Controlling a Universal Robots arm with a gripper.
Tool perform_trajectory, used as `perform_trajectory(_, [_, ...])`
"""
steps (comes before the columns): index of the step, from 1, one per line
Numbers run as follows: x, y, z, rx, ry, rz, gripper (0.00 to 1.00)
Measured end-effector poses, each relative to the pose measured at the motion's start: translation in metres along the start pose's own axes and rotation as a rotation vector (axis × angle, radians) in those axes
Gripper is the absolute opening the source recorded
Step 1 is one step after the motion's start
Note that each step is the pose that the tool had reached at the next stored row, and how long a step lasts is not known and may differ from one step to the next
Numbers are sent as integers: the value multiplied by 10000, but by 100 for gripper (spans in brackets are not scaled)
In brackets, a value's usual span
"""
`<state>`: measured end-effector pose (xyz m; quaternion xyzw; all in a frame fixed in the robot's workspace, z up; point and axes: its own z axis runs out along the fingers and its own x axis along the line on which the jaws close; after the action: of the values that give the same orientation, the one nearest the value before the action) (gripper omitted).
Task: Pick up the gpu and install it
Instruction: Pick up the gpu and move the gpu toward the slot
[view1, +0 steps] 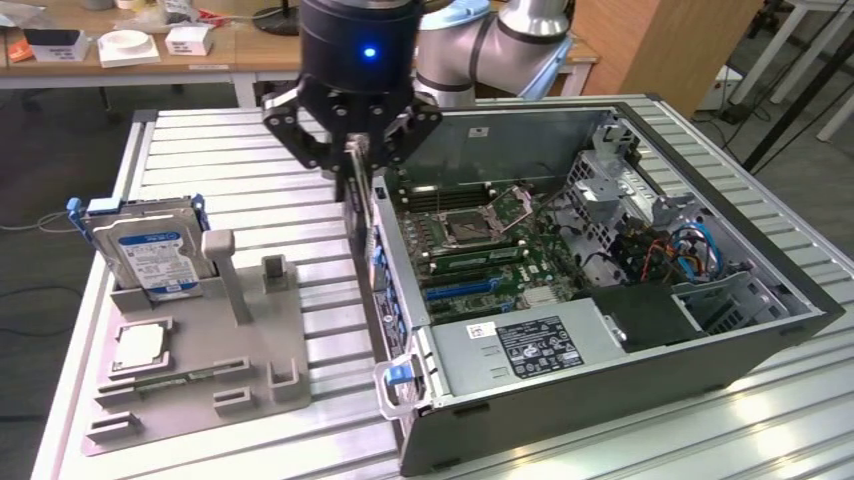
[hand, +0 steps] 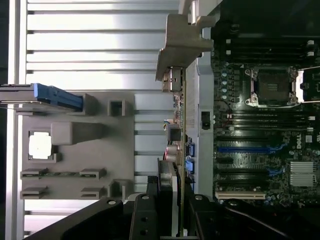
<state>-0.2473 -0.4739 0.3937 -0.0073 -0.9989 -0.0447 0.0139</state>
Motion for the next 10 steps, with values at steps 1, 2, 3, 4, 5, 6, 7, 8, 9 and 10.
perform_trajectory(1, [-45,1,-4,0,20,0,28])
perform_trajectory(2, [-91,1,-8,1,39,1,28])
perform_trajectory(3, [-135,3,-11,1,55,3,28])
perform_trajectory(4, [-180,4,-15,1,72,6,28])
perform_trajectory(5, [-224,5,-18,1,88,8,28])
perform_trajectory(6, [-274,5,-23,1,107,8,28])
perform_trajectory(7, [-319,6,-27,2,124,8,28])
perform_trajectory(8, [-363,7,-31,2,143,12,28])
perform_trajectory(9, [-408,8,-35,3,162,14,28])
perform_trajectory(10, [-453,9,-39,2,180,15,28])
